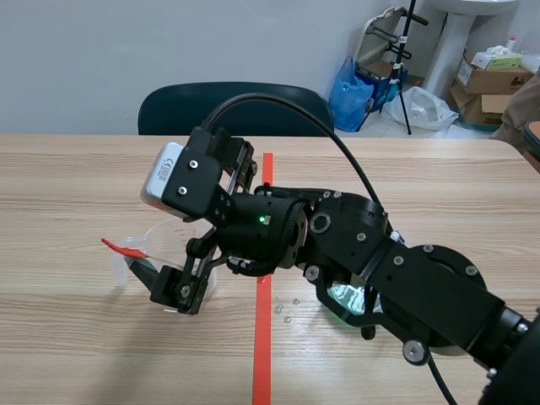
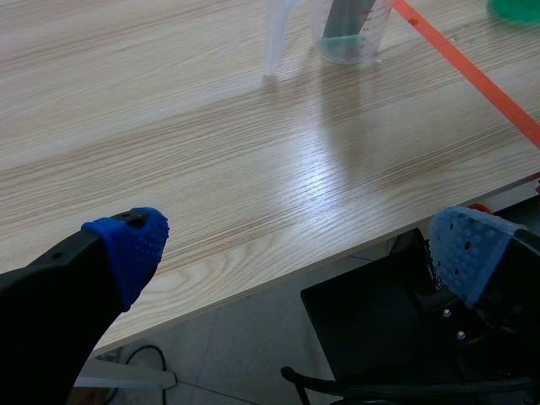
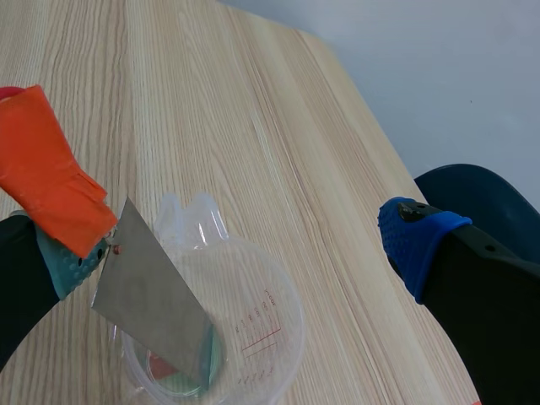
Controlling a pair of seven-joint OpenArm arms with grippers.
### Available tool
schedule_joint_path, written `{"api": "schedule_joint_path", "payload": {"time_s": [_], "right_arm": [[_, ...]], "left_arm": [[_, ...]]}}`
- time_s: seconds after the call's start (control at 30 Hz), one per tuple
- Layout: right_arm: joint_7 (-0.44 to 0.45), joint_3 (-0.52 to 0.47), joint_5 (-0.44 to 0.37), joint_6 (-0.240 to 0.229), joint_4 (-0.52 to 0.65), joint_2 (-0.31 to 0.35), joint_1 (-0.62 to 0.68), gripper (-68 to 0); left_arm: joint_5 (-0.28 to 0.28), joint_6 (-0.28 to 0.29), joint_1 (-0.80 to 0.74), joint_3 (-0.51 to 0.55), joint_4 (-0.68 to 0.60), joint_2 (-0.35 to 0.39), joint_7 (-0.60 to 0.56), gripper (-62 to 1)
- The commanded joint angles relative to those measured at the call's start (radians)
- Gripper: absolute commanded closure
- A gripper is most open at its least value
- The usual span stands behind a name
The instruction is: Do the redox reaction experiment
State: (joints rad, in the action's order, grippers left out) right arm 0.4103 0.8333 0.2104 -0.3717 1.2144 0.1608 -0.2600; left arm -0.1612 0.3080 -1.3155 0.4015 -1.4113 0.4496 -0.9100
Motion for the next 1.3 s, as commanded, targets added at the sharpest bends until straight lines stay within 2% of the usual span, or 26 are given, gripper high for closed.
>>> {"api": "schedule_joint_path", "payload": {"time_s": [0.0, 1.17, 1.27], "right_arm": [[0.011, -0.001, -0.008, 0.003, 0.006, -0.003, -0.019, -67.9], [0.012, -0.001, -0.008, 0.003, 0.006, -0.004, -0.017, -67.9], [0.017, 0.005, -0.008, -0.022, 0.006, -0.003, -0.016, -67.9]], "left_arm": [[-0.006, 0.001, -0.001, -0.005, -0.01, -0.003, -0.014, -62.3], [-0.006, 0.001, -0.001, -0.005, -0.01, -0.002, -0.014, -62.3], [-0.006, 0.001, -0.001, -0.005, -0.01, -0.002, -0.014, -62.3]]}}
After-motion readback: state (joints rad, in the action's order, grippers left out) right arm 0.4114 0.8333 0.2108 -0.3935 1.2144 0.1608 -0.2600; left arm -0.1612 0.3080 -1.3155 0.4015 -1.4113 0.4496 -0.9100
